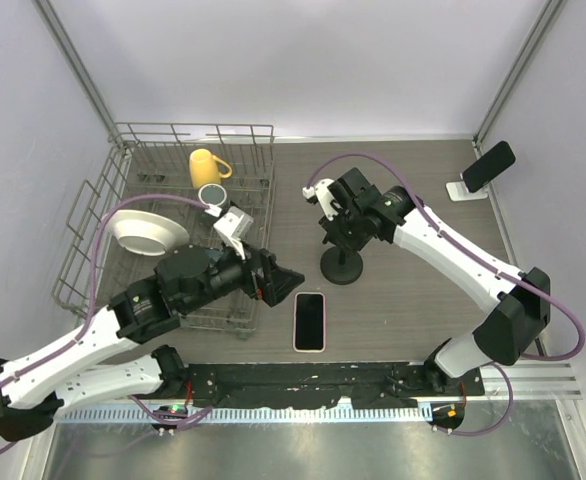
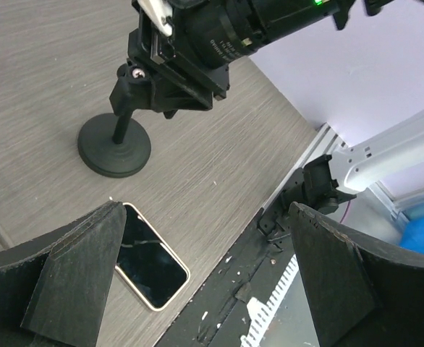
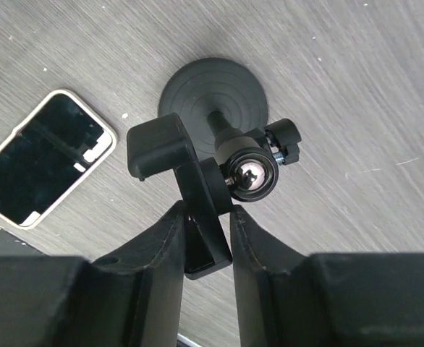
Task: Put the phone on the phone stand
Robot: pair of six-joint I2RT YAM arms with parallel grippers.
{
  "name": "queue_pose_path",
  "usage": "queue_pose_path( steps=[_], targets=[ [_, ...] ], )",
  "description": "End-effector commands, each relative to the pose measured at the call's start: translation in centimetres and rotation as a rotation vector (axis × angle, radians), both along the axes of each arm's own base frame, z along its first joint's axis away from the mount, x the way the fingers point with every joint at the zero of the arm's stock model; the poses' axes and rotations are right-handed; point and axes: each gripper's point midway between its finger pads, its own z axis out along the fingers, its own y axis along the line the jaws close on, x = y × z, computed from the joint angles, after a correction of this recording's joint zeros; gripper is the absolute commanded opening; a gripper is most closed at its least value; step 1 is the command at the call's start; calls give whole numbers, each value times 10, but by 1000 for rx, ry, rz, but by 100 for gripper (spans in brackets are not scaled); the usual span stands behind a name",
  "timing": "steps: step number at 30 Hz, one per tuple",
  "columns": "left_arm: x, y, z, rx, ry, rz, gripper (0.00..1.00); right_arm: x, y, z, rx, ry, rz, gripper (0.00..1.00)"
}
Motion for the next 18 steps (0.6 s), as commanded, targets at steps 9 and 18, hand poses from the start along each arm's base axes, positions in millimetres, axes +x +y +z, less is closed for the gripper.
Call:
queue_pose_path(
  steps=[9,18],
  targets=[
    [28,-17,-16,-61,167,59,100,1,4,55,222,-128,-165,83],
    [61,-37,-27,-105,385,-76,98,-13,-30,89,527,-188,-575,84]
  ],
)
